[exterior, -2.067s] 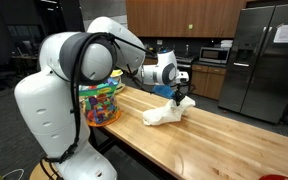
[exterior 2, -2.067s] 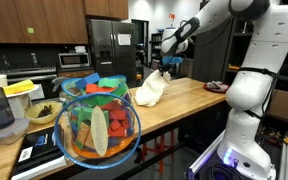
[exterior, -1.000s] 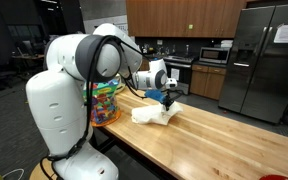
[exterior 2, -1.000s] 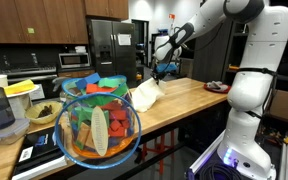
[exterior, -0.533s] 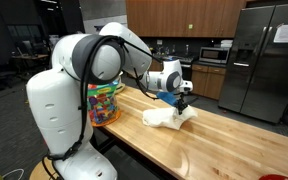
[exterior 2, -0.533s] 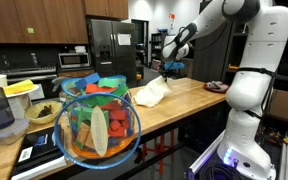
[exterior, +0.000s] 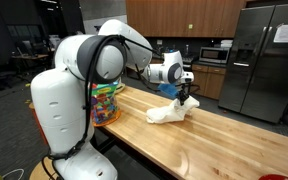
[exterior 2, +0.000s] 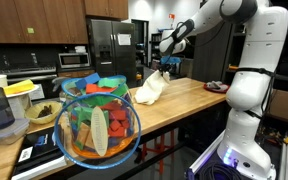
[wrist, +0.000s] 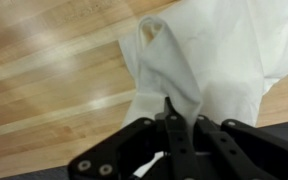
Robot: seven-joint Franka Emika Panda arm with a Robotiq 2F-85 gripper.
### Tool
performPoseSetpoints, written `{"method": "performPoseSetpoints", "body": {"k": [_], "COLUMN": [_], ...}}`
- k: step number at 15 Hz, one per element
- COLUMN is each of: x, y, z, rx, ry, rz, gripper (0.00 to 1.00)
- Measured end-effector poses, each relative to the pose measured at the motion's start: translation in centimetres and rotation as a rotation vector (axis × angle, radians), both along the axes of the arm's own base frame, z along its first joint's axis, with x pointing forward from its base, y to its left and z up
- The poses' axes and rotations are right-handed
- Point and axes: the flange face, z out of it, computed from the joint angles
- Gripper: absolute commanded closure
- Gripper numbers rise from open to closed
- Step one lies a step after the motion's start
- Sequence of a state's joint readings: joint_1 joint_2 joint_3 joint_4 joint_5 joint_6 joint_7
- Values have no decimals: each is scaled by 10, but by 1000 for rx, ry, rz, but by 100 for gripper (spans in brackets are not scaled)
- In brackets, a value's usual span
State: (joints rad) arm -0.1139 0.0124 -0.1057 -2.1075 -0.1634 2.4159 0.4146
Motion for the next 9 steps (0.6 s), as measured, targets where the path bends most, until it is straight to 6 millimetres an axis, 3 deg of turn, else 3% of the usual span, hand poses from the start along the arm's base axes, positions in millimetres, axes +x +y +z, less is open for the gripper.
{"method": "performPoseSetpoints", "body": {"k": [4, 9], "x": [25, 45], "y": [32, 90], "z": [17, 29], "rx": [-12, -60], "ry": [-17, -27], "rz": [53, 159], "gripper": [99, 99]}}
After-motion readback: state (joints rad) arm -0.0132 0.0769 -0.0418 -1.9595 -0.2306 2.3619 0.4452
